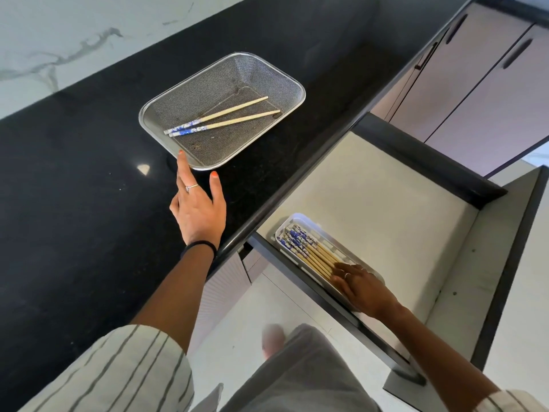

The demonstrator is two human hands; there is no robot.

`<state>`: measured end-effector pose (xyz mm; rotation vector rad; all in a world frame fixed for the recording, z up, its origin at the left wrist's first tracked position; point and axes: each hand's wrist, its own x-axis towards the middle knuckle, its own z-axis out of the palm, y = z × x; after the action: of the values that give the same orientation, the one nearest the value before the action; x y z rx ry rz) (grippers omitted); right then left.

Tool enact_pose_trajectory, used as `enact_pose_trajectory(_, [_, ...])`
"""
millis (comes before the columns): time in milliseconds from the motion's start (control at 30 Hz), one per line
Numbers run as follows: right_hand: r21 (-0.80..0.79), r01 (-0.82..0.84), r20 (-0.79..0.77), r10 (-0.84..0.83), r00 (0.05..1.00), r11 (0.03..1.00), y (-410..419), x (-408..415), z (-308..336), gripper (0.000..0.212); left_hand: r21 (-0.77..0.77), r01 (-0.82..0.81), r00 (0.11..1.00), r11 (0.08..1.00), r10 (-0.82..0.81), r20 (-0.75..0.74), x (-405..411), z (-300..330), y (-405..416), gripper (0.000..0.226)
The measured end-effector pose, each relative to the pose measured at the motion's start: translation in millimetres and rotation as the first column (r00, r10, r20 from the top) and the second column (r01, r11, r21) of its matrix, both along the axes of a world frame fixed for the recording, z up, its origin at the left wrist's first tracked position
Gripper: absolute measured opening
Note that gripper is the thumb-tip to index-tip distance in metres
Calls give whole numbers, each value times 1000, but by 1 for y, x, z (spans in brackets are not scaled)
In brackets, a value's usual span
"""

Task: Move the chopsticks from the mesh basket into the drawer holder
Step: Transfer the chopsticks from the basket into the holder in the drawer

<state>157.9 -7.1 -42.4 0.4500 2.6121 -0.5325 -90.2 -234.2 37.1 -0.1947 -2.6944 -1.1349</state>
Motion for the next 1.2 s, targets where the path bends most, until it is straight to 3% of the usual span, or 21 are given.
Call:
enact_pose_trajectory(167, [28,-20,8,20,1000,999,5,-1,1,60,10,-4,1000,1000,4,5,0,-1,-1,63])
enact_pose_trajectory(300, [89,3,1,-3,1000,996,-1,-3,-1,80,18,-5,1000,1000,4,11,-1,-1,-1,62])
enact_pose_trajectory(433, [125,23,-9,-22,1000,992,-8,-6,-6,54,23,-5,1000,1000,5,5,-1,-1,-1,61])
enact_pose_trajectory(633, [131,75,-49,-69,996,989,-12,-13,-2,46,29,-6,1000,1000,5,17,-1,-1,-1,62])
enact_pose_trajectory(733, [44,-31,-38,33,999,999,-13,-21,-3,41,31,-6,1000,1000,5,19,-1,-1,-1,62])
enact_pose_trajectory(900, [-136,-206,41,213,976,969,-11,-34,-8,58,36,2,1000,999,-2,20,-2,0,-2,62])
enact_pose_trajectory(1000, [-29,-393,86,394,915,919,-1,-40,-11,48,44,-1,1000,999,0,20,-2,0,-3,61])
enact_pose_trajectory(1200, [40,-494,159,482,861,869,8,-36,-14,38,54,-10,1000,998,9,11,-1,0,-2,59])
